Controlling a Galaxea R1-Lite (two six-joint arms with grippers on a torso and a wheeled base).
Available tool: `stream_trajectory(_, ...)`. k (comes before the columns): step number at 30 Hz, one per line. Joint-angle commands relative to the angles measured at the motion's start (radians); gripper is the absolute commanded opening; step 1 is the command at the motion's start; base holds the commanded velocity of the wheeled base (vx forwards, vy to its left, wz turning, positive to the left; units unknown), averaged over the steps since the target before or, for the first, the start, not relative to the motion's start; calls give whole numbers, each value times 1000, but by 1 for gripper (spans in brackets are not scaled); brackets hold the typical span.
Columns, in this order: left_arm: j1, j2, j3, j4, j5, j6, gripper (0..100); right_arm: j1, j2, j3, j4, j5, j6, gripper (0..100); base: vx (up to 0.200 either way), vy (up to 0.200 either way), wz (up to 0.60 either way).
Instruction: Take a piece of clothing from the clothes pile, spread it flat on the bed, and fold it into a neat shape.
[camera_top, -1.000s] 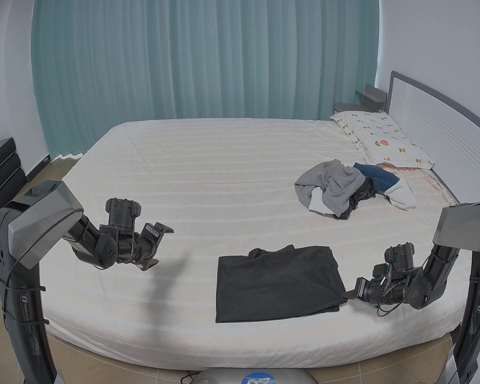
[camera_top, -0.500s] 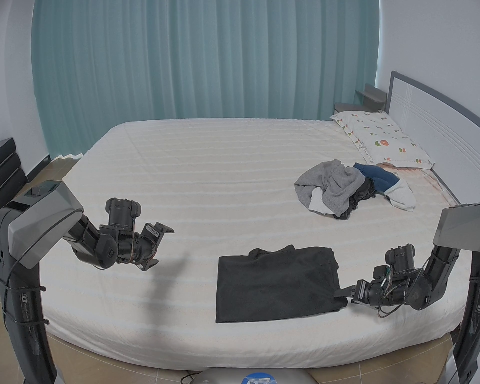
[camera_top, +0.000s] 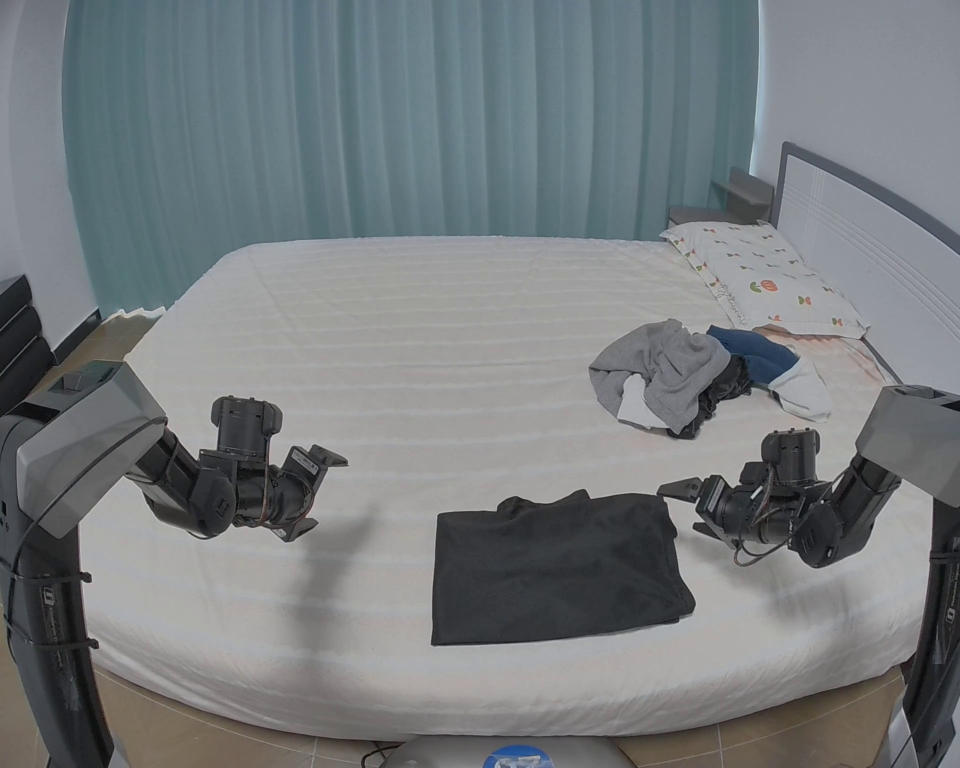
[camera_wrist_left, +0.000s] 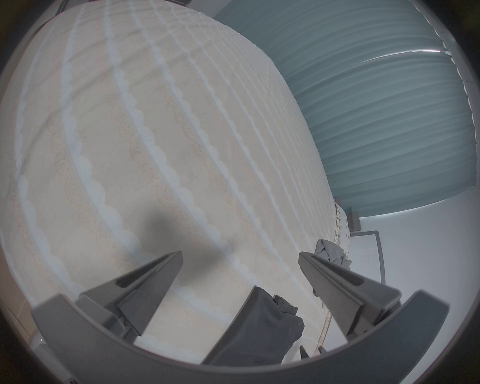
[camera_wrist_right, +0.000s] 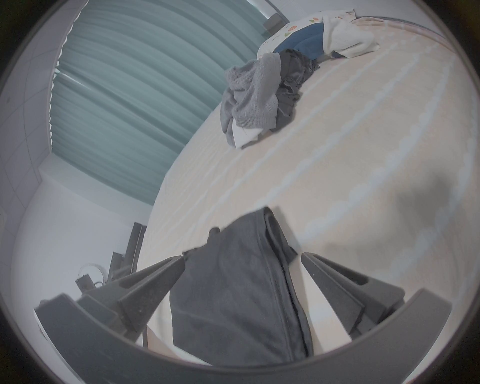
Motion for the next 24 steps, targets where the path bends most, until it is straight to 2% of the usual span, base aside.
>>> stream_trajectory(1,0,2,0,-1,1,0,100,33,151,-191,46,-68,25,100,0,0,0)
stream_trajectory(6,0,2,0,-1,1,0,100,45,216,-289,89,-128,27,100,0,0,0)
stream_trajectory(14,0,2,0,-1,1,0,100,39,242,-316,81,-134,50,100,0,0,0)
stream_trajectory(15,0,2,0,-1,1,-2,100,39,243,-316,78,-134,56,0,0,0,0)
stream_trajectory(24,0,2,0,-1,1,-2,100,27,239,-310,35,-157,71,0,0,0,0)
